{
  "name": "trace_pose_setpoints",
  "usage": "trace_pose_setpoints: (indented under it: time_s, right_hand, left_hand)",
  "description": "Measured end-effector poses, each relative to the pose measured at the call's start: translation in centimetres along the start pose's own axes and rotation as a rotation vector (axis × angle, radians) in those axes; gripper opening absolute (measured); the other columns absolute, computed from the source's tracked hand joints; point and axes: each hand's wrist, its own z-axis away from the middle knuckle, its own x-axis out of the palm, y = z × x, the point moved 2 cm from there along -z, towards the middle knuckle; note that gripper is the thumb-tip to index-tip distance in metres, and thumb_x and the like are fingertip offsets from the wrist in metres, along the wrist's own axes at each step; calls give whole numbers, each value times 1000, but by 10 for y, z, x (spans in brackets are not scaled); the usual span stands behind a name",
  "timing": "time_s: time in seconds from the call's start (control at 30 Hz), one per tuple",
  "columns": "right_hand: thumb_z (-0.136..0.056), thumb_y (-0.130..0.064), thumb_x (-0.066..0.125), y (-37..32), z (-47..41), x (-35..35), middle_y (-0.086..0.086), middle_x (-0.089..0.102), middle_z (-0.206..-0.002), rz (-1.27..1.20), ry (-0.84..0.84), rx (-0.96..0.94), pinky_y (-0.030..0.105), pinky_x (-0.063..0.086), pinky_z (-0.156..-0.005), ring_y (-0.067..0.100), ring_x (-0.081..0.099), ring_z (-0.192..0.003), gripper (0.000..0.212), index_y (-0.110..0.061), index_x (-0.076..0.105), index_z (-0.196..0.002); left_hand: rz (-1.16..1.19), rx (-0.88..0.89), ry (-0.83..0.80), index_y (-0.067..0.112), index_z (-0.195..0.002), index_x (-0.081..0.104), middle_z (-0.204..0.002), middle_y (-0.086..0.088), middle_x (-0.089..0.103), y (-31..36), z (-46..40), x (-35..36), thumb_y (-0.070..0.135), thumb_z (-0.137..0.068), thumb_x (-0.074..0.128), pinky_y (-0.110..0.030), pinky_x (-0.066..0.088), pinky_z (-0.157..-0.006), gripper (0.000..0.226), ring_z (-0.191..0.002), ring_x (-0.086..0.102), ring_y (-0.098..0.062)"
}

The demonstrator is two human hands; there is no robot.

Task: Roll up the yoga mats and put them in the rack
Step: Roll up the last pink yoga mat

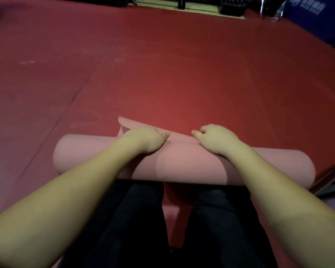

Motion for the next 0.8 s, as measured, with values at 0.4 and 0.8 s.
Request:
trace_pose_setpoints:
  time_s: [0.4, 0.8]
  right_hand:
    - [-92, -58, 25, -1, 44, 42, 8, 69, -98, 150, 427, -11, 41, 44, -87, 32, 61, -95, 64, -12, 68, -102]
    - [-97, -62, 24, 5, -4, 21, 7, 67, -115, 57, 278, 54, 37, 44, -83, 31, 61, -107, 63, -20, 69, -110]
  left_hand:
    - [22, -7, -285, 20, -129, 62, -141, -9, 55, -9, -73, -6, 52, -99, 41, -48, 37, -109, 49, -124, 54, -31]
    - [-119, 286, 775, 9, -79, 62, -81, -16, 64, -10, -31, 17, 44, -97, 38, -42, 44, -64, 46, -78, 61, -40]
